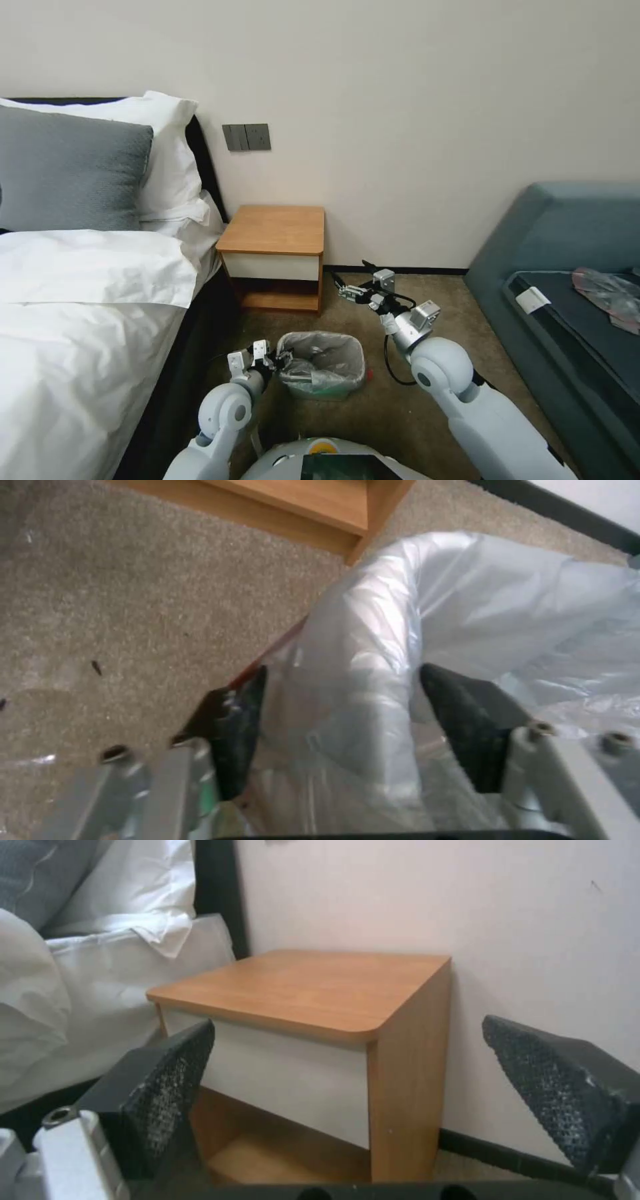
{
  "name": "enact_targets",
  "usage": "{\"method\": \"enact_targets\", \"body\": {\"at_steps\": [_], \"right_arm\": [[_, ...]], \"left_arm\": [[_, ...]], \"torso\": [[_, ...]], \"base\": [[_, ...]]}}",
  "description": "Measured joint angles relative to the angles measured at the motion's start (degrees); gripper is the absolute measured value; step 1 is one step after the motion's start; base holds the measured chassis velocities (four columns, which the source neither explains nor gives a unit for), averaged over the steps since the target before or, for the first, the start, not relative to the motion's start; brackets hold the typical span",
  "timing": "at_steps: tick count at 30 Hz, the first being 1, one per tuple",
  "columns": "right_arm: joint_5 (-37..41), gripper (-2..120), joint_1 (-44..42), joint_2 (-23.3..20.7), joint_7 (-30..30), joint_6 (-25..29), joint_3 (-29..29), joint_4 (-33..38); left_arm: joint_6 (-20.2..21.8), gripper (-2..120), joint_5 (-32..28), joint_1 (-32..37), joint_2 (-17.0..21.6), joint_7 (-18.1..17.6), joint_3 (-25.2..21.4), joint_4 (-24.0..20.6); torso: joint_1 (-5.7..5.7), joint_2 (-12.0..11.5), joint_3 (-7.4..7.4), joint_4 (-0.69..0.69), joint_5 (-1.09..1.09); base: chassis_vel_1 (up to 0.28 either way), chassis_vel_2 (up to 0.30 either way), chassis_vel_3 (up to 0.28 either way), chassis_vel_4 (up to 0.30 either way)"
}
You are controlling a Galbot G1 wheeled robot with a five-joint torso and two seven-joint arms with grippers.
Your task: Pick up the garbage bag from the table and place it over the trash can.
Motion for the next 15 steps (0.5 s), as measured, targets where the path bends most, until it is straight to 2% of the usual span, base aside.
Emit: {"method": "enact_targets", "body": {"at_steps": [3, 4, 7, 14, 15], "right_arm": [[-0.3, 100, -0.4, 0.6, 0.1, -0.1, 0.0, -0.1], [-0.3, 100, -0.4, 0.6, 0.1, -0.1, 0.0, -0.1], [-0.6, 100, -0.4, 0.9, 0.1, -0.2, 0.0, -0.3], [-0.7, 100, -0.4, 1.3, 0.2, -0.3, 0.0, -0.6], [-0.7, 100, -0.4, 1.4, 0.2, -0.3, 0.0, -0.8]], "left_arm": [[-0.3, 80, 0.4, 0.4, 0.3, -0.1, -0.1, -1.3], [-0.3, 80, 0.4, 0.4, 0.3, -0.1, -0.1, -1.3], [-0.4, 95, 0.5, 0.7, 0.8, -0.3, -0.3, -2.6], [-0.8, 100, 1.6, 0.7, 0.8, -0.3, -0.5, -2.7], [-1.5, 100, 3.6, 1.2, 0.9, -0.1, -0.3, -2.9]], "torso": [[0.00, 0.0, 0.00, 0.00, 0.00], [0.00, 0.0, 0.00, 0.00, 0.00], [0.00, 0.0, 0.00, 0.00, 0.00], [0.00, 0.0, 0.00, 0.00, 0.00], [0.00, 0.0, 0.00, 0.00, 0.00]], "base": [[0.000, 0.000, 0.000, 0.000], [0.000, 0.000, 0.000, 0.000], [0.000, 0.000, 0.000, 0.000], [0.000, 0.000, 0.000, 0.000], [0.000, 0.000, 0.000, 0.000]]}}
